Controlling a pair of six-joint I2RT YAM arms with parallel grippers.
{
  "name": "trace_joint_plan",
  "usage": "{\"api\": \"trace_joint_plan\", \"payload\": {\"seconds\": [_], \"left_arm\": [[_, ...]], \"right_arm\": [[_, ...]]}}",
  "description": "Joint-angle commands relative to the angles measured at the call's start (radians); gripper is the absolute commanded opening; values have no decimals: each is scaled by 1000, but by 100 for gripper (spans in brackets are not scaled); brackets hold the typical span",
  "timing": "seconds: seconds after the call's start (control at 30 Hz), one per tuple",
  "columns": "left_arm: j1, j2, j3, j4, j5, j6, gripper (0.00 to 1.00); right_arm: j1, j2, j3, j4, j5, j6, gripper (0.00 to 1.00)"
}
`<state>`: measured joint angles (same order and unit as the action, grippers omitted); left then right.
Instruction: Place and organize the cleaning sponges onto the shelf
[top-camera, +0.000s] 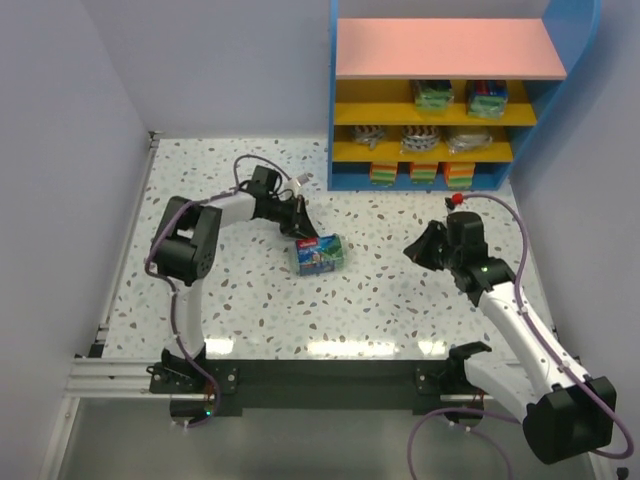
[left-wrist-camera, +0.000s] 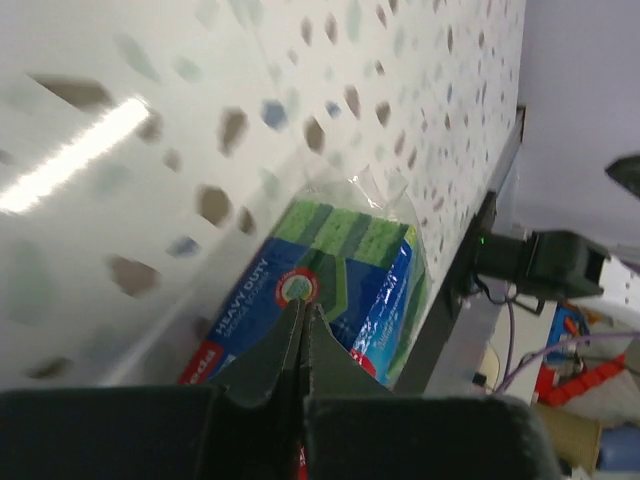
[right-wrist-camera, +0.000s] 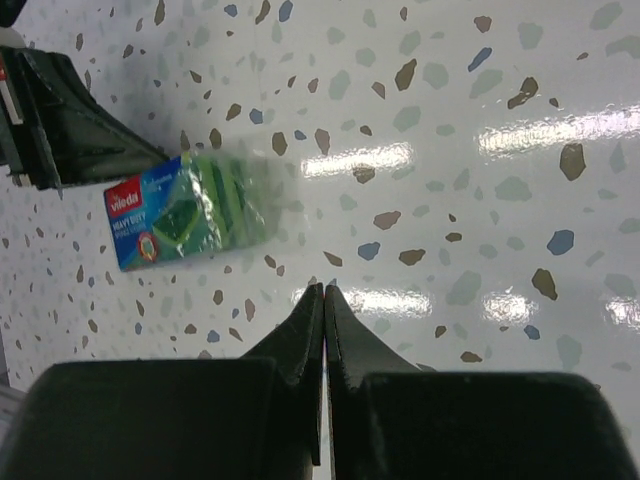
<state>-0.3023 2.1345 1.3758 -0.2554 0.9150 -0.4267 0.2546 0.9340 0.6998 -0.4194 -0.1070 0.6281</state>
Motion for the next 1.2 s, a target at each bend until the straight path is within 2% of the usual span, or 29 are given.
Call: {"api": "trace_joint_plan", "payload": {"seconds": [0.0,0.13,0.3,0.43,0.47,0.5,0.57,0.63,0.73,0.9,1.17], "left_arm": [[-61,-178,-160,24,4,25,0],[-96,-278,-334,139,25,-47,0],[-136,-341,-402,139,-14,-49,0],[-135,-427,-393,122,-119,-66,0],[-135,-444,-382,90,-145,-63,0],[-133,-473,-356,73,-192,-60,0],[-133,-492,-325,24,-240,-50,0],[-127,-507,-282,-25,-295,-44,0],[-110,-536,-245,-73,-393,-50,0],[-61,-649,-228,-153,-517,-73,0],[-21,-794,-282,-219,-561,-76,0]], "right_arm": [[8,5,-8,16,-33,-11,0],[17,9,-17,5,-40,-13,0],[38,57,-20,21,-163,-42,0],[110,101,-6,19,-204,-73,22],[129,106,-5,22,-201,-73,33],[162,120,-2,25,-191,-73,39],[202,143,13,30,-180,-82,49],[262,193,32,36,-157,-96,52],[330,261,76,47,-103,-123,52],[348,360,121,111,-92,-154,52],[359,506,148,200,-180,-145,53]]}}
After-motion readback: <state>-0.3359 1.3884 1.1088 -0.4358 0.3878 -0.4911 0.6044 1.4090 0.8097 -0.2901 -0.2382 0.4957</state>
